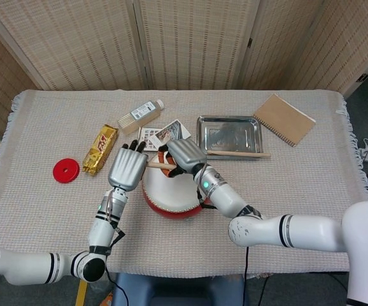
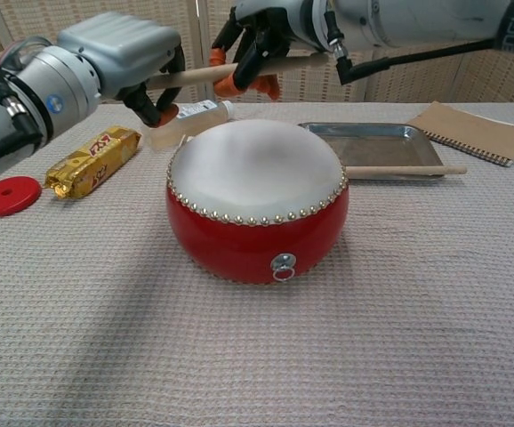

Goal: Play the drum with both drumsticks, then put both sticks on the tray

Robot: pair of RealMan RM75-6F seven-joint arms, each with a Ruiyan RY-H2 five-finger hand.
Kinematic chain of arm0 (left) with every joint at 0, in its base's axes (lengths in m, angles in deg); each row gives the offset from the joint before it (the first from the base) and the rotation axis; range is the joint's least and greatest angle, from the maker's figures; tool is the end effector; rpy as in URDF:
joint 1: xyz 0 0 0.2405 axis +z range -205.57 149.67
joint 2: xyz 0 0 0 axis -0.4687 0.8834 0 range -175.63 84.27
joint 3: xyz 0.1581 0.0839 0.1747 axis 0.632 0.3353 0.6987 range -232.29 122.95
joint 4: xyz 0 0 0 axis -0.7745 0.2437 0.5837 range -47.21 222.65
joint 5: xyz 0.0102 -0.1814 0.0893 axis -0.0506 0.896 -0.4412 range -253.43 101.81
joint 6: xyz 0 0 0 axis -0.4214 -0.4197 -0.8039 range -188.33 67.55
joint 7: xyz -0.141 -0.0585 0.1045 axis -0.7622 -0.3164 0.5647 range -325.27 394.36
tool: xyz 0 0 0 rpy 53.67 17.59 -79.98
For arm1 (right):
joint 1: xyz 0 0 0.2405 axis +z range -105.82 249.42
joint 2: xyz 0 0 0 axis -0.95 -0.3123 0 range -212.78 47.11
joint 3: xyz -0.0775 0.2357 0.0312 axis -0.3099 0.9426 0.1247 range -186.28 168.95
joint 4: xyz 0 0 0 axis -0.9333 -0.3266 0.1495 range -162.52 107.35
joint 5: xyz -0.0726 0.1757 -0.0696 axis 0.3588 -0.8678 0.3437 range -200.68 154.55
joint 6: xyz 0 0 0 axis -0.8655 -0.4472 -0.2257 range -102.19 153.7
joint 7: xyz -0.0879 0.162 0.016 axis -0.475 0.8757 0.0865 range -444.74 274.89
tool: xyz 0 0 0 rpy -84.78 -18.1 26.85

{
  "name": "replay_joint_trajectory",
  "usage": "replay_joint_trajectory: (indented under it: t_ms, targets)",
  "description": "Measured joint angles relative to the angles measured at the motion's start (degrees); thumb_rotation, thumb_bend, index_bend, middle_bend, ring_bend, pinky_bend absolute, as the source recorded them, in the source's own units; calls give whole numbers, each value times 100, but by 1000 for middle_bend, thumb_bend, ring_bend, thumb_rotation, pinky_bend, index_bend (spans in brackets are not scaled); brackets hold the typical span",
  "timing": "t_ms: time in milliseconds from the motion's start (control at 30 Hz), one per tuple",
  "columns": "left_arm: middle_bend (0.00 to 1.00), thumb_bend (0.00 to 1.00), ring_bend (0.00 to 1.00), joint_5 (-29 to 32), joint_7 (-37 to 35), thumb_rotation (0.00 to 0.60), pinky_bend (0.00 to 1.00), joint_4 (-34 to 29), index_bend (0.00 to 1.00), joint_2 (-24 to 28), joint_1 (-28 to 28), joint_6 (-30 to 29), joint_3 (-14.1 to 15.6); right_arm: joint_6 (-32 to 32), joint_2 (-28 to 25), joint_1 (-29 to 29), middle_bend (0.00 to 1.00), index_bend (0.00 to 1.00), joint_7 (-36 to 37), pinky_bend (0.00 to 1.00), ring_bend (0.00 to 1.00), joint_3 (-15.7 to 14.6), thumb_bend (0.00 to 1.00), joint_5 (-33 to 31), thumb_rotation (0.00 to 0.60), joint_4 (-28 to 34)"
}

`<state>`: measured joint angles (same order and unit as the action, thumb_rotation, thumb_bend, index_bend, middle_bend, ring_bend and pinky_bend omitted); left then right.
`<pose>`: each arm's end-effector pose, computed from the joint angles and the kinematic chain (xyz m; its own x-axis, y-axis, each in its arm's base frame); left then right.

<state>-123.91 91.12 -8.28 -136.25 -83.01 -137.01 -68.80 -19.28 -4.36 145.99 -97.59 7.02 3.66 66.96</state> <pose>-0.0379 0.3905 0.0211 0.6697 -0.1052 0.7351 0.6879 -0.2850 -0.6675 0.0355 -0.4214 0.0020 0.1894 -0.4767 0.8584 -0.9340 -0.3572 0.0077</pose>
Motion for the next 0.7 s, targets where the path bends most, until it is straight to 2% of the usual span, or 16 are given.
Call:
replay_joint_trajectory:
  t_ms: [233,467,700]
  targets:
    - [251,442,216,-18,-19,600,459,22,143,18,26,14,0,23,10,-132,843,1000,131,667,733,37,443,209,600,0]
    - [208,443,164,-11,-71,600,397,8,88,105,93,23,-14,50,-11,-343,846,1000,371,667,737,84,443,555,600,36]
    - [94,428,42,44,-127,600,265,-40,2,184,134,80,-44,115,-69,-506,846,1000,533,667,741,134,443,804,600,59]
